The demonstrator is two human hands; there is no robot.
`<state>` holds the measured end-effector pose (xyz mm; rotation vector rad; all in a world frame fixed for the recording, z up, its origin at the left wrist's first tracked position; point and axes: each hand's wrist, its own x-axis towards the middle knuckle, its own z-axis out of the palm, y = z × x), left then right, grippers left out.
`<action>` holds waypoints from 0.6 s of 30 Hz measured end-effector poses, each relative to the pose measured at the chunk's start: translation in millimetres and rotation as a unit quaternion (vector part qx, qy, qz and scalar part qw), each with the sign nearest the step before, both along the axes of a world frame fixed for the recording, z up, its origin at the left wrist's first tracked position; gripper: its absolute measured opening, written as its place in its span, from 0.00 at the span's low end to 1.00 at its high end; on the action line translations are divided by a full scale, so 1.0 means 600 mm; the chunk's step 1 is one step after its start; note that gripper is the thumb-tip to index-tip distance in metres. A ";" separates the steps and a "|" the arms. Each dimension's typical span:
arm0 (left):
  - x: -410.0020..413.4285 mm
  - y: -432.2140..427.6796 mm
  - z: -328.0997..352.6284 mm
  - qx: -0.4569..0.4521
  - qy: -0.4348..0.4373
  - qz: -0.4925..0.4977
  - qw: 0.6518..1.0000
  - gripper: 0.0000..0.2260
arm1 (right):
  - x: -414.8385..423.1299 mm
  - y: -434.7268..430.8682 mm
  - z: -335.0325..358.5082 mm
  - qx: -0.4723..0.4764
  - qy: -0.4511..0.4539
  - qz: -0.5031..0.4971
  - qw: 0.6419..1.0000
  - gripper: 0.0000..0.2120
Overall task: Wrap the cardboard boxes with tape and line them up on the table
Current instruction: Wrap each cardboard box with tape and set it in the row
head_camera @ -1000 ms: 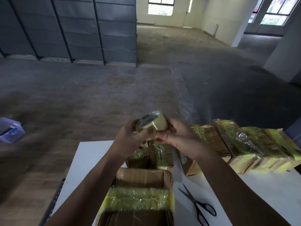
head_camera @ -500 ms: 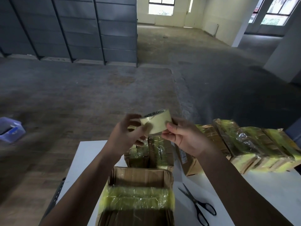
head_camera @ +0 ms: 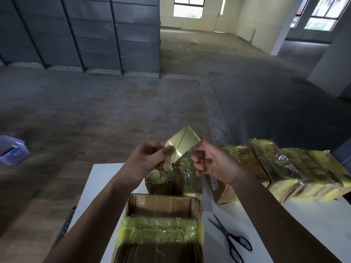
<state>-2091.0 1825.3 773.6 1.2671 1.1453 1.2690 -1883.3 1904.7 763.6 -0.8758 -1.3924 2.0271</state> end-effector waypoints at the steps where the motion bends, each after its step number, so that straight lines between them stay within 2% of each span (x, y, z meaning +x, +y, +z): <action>1: 0.001 0.002 0.000 -0.012 0.001 0.011 1.000 0.09 | -0.002 0.001 -0.002 0.038 -0.047 -0.025 0.998 0.22; 4: 0.001 0.008 -0.002 -0.050 0.002 0.043 0.998 0.12 | -0.013 0.001 -0.002 0.179 -0.150 -0.074 0.970 0.22; 7: 0.000 0.012 -0.004 -0.078 -0.008 0.043 0.996 0.08 | -0.018 -0.009 0.014 0.294 -0.149 -0.081 0.941 0.21; 10: 0.008 0.016 0.000 -0.095 -0.011 0.035 0.995 0.08 | -0.023 -0.022 0.030 0.396 -0.156 -0.049 0.904 0.21; 13: 0.018 0.017 0.001 -0.089 -0.021 0.030 0.995 0.09 | -0.035 -0.021 0.035 0.444 -0.157 -0.044 0.881 0.21; 18: 0.019 0.016 0.003 -0.085 -0.022 0.037 0.995 0.08 | -0.036 -0.016 0.028 0.456 -0.176 -0.064 0.870 0.23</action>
